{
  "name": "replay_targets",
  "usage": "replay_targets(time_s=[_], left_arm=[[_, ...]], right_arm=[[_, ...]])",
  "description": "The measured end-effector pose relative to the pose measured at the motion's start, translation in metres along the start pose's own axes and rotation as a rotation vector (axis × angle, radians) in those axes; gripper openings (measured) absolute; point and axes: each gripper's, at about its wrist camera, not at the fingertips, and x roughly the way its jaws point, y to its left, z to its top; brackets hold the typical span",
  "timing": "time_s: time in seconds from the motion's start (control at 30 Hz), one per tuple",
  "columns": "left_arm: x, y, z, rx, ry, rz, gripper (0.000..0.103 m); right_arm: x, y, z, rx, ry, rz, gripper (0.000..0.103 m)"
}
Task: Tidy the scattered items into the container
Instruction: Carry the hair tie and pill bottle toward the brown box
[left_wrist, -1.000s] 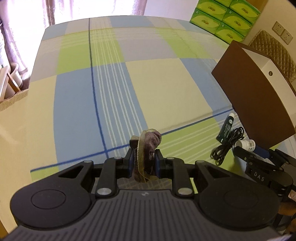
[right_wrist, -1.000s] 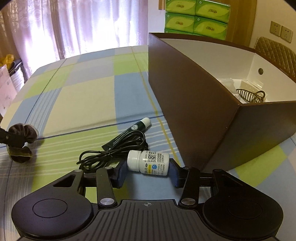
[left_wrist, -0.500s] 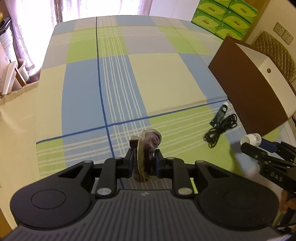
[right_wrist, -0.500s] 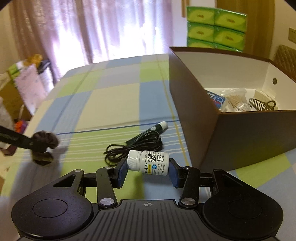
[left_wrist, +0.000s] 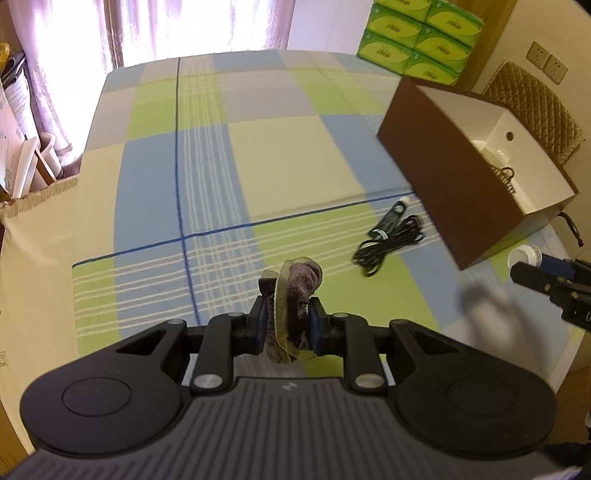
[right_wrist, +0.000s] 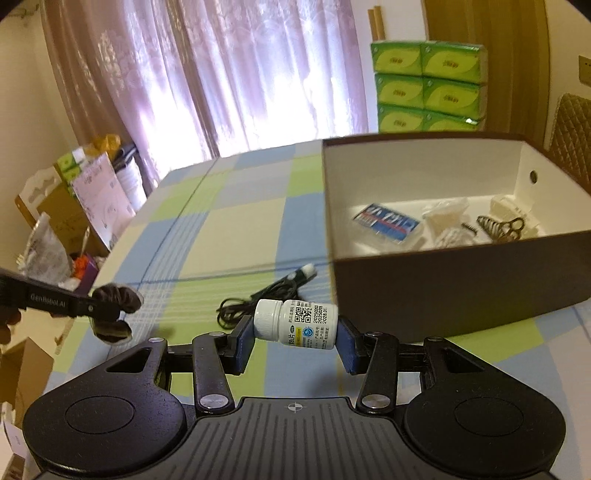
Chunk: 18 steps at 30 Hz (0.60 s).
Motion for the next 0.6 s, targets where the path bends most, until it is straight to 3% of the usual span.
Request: replay_targets(time_s=[0.37, 0.6], left_arm=[[-0.026, -0.064, 0.022, 0.027, -0.087, -0.022, 0.018], [-0.037, -0.115, 0.049, 0.077, -0.149, -0.084, 0.018]], right_arm=[[-0.038, -0.057, 0.030, 0.021, -0.055, 0.031, 0.049], [-0.057, -0.111, 0.049, 0.056, -0.069, 0.033, 0.049]])
